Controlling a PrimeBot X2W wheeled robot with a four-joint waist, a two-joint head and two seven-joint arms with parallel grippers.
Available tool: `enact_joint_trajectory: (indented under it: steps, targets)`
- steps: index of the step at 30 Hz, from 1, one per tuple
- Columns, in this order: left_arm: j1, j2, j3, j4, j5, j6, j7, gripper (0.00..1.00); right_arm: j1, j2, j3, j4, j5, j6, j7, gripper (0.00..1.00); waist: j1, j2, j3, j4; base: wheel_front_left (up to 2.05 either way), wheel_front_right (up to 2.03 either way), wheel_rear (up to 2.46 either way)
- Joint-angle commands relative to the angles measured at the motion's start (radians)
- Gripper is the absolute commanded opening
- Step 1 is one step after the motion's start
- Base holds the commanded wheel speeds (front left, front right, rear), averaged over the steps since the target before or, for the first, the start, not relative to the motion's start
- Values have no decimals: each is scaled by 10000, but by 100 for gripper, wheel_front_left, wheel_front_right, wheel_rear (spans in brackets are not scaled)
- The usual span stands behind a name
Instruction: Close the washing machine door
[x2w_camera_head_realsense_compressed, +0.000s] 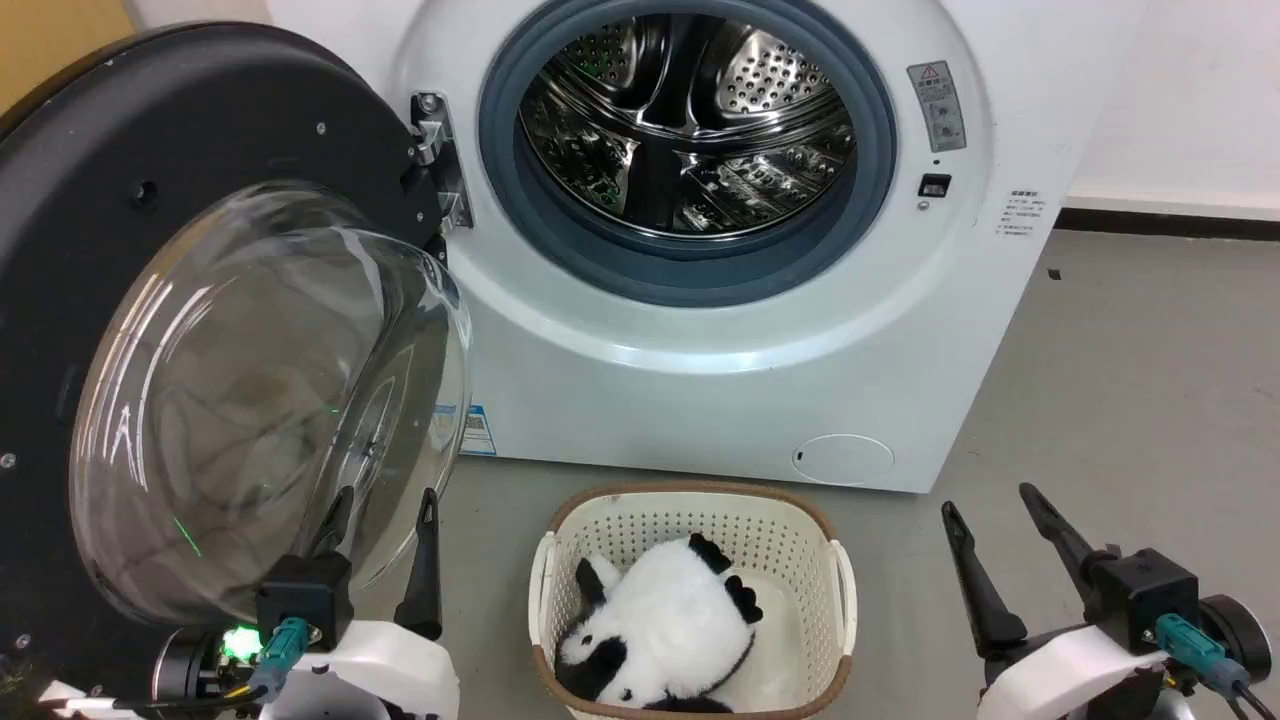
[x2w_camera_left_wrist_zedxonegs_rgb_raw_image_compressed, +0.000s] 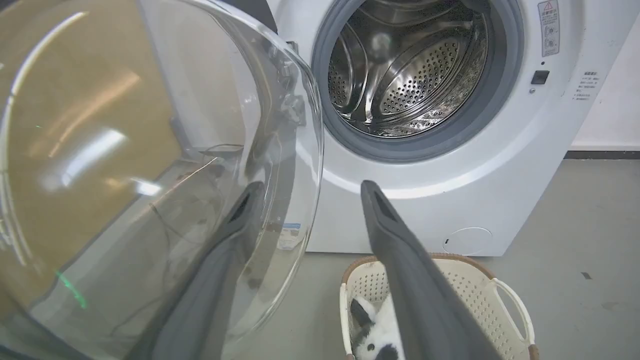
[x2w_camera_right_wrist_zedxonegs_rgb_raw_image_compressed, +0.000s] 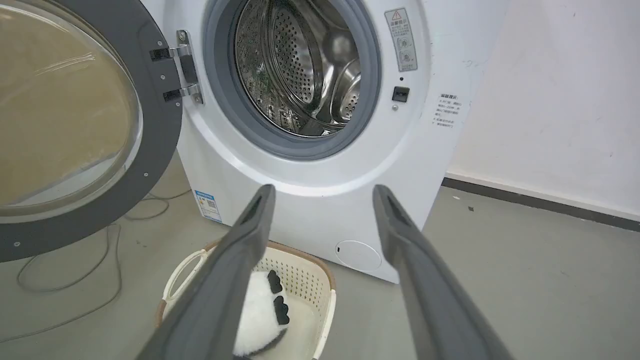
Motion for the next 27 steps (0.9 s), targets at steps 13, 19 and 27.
enact_joint_trajectory:
  steps: [13, 19, 27]
  targets:
    - [92, 2, 8, -4, -163, 114, -361, 100, 21, 7, -15, -71, 124, -2, -360, 100, 0, 0, -35, 484, 0, 0, 0]
    - [136, 3, 3, -33, -204, 146, -486, 100, 33, 8, 59, -89, 204, -2, -486, 100, 0, 0, -54, 808, 0, 0, 0]
    - [200, 3, -2, -64, -239, 210, -654, 100, 50, 10, 207, -109, 299, -3, -653, 100, 0, 0, -85, 1322, 0, 0, 0]
